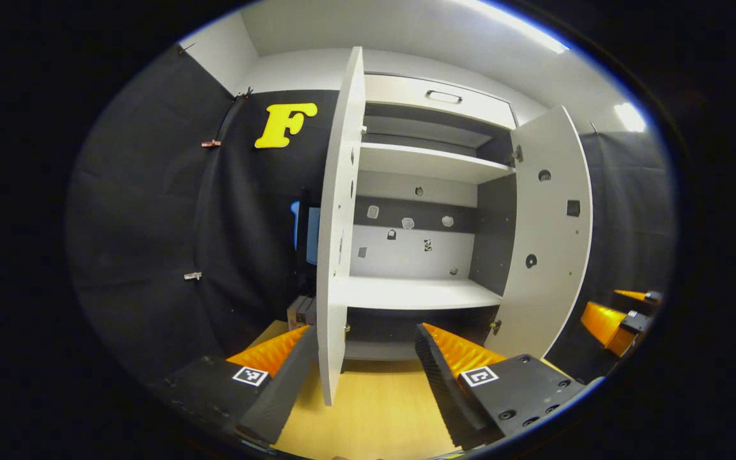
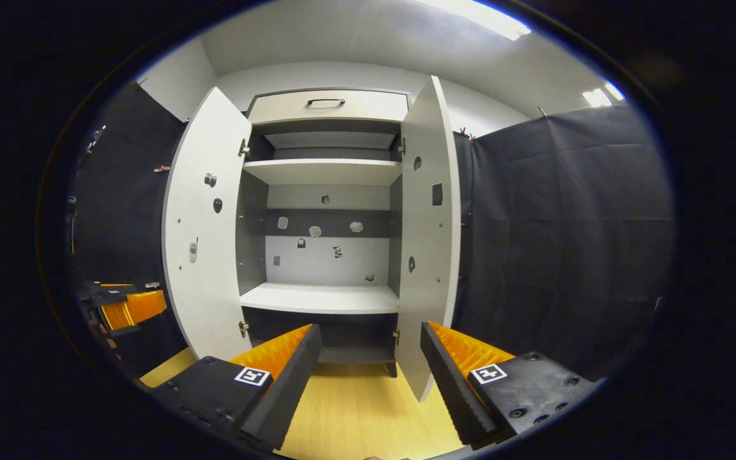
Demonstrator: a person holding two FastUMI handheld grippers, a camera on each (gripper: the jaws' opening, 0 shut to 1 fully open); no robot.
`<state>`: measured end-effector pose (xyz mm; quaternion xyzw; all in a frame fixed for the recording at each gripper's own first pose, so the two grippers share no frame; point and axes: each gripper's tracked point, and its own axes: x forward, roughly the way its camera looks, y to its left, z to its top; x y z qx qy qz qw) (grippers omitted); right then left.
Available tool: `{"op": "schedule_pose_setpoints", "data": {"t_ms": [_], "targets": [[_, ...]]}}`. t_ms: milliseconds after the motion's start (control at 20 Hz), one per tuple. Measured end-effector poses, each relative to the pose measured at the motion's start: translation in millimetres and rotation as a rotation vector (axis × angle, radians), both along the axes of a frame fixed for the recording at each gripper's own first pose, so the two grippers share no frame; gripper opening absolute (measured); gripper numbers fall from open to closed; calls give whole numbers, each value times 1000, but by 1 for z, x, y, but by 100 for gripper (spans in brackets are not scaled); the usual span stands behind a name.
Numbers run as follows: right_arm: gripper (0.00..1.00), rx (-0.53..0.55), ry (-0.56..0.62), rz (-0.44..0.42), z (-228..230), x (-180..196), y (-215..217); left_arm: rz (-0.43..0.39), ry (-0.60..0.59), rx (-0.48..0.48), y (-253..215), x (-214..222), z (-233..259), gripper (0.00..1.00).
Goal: Open the right door of the double-door shoe cabinet with the right hand, and open the left door with the left hand.
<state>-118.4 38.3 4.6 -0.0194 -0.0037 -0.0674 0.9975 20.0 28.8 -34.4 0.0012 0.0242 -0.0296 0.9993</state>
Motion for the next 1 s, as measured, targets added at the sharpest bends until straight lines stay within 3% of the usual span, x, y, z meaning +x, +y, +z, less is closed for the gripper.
{"op": "schedule_pose_setpoints", "data": {"t_ms": [200, 500, 800, 1000], "targets": [[98, 36, 23, -15, -21, -17, -9, 24, -37, 100, -3, -12, -7, 95], [98, 36, 64, -16, -34, -12, -10, -4, -38, 41, -11, -21, -20, 95], [98, 38, 95, 53, -46, -9, 16, 11, -65, 86, -4, -24, -22, 95], [98, 15, 97, 66, -47, -11, 16, -41, -76, 134, -15, -28, -32, 95]]}}
